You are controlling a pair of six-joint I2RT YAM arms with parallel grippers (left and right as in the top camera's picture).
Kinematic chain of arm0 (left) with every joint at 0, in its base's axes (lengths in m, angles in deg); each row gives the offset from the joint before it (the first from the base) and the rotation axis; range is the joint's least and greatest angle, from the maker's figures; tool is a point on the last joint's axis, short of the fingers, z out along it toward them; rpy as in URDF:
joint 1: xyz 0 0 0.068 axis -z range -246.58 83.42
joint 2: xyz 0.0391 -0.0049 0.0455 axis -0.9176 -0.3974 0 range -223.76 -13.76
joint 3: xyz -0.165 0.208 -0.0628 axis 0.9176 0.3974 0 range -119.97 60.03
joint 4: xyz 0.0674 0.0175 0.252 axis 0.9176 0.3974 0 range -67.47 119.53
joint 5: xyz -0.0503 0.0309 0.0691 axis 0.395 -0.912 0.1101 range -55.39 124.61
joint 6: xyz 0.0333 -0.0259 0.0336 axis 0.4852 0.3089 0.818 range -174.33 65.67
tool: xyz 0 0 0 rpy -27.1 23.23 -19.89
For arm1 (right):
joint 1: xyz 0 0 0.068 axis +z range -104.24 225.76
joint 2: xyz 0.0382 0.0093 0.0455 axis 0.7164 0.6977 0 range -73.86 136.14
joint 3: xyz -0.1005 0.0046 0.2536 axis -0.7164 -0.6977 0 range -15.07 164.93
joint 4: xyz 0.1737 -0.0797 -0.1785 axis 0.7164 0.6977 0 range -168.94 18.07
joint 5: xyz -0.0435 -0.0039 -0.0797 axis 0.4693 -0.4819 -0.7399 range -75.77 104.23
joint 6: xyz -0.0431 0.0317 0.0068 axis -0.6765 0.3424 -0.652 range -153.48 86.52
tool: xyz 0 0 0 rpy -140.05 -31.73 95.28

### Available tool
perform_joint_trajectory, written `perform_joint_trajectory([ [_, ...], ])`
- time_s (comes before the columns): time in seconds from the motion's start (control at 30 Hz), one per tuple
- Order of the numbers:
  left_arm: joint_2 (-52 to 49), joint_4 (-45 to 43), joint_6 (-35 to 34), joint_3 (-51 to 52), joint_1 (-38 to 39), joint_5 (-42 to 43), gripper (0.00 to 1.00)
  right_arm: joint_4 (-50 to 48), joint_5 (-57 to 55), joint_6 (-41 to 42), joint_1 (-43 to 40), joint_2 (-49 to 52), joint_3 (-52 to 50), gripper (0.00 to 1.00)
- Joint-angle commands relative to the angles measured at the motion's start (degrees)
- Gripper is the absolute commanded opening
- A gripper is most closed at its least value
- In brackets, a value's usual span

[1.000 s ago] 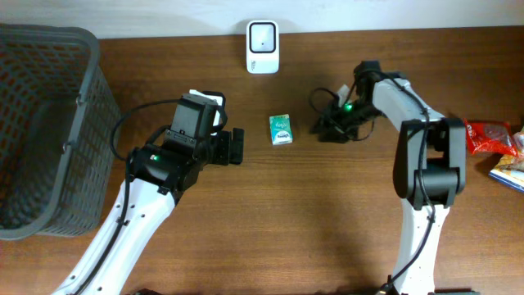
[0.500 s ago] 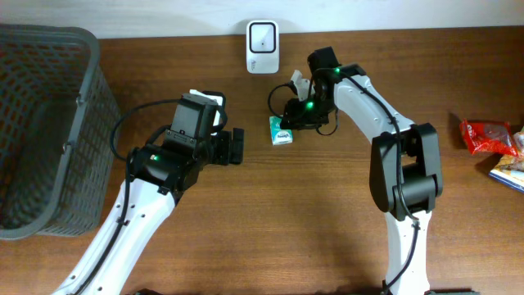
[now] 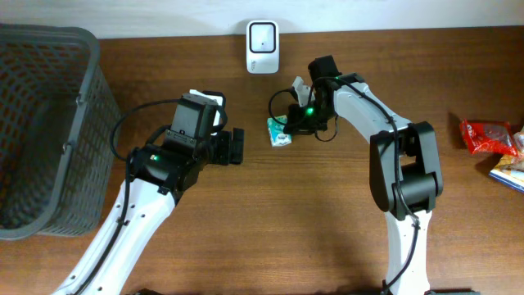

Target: Scan the item barcode

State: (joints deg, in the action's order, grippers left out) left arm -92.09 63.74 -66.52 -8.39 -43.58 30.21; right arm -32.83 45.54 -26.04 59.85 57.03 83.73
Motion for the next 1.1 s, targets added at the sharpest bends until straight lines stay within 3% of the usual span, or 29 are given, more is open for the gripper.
perform_joint_trajectory([
  [0.0, 0.2, 0.1, -0.1, -0.2, 0.1, 0.6, 0.99, 0.0, 5.3, 5.2, 0.1, 1.0, -0.6, 0.04],
  [0.17, 0.2, 0.1, -0.2, -0.2, 0.1, 0.6, 0.99, -5.1, 42.3, 5.5, -2.8, 0.9, 1.2, 0.04],
  [0.33, 0.2, 0.1, -0.1, -0.2, 0.1, 0.6, 0.99, -5.1, 51.2, 4.8, -3.2, 0.9, 1.2, 0.04],
  [0.5, 0.2, 0.1, -0.2, -0.2, 0.1, 0.6, 0.99, -6.8, 48.2, 4.9, -3.2, 0.9, 1.2, 0.04],
  [0.6, 0.2, 0.1, -0.2, -0.2, 0.1, 0.6, 0.99, -6.7, 28.3, 13.3, -2.6, 0.2, 2.7, 0.04],
  [0.67, 0.2, 0.1, -0.1, -0.2, 0.1, 0.6, 0.99, -6.4, 13.9, 14.6, -1.6, -0.4, 7.3, 0.04],
  [0.73, 0.2, 0.1, -0.1, -0.2, 0.1, 0.6, 0.99, -6.4, -9.5, 14.4, -0.1, -0.4, 15.4, 0.04],
  [0.8, 0.2, 0.1, -0.2, -0.2, 0.1, 0.6, 0.99, -10.3, -26.3, 9.8, 1.6, -0.4, 18.7, 0.04],
  [0.93, 0.2, 0.1, -0.2, -0.2, 0.1, 0.6, 0.99, -28.4, -55.2, -15.1, 7.6, 1.2, 18.7, 0.04],
  [1.0, 0.2, 0.1, -0.1, -0.2, 0.1, 0.6, 0.99, -36.5, -58.4, -21.9, 9.1, 3.6, 18.7, 0.04],
  [1.07, 0.2, 0.1, -0.1, -0.2, 0.1, 0.6, 0.99, -42.1, -58.3, -22.3, 9.2, 5.8, 18.7, 0.04],
])
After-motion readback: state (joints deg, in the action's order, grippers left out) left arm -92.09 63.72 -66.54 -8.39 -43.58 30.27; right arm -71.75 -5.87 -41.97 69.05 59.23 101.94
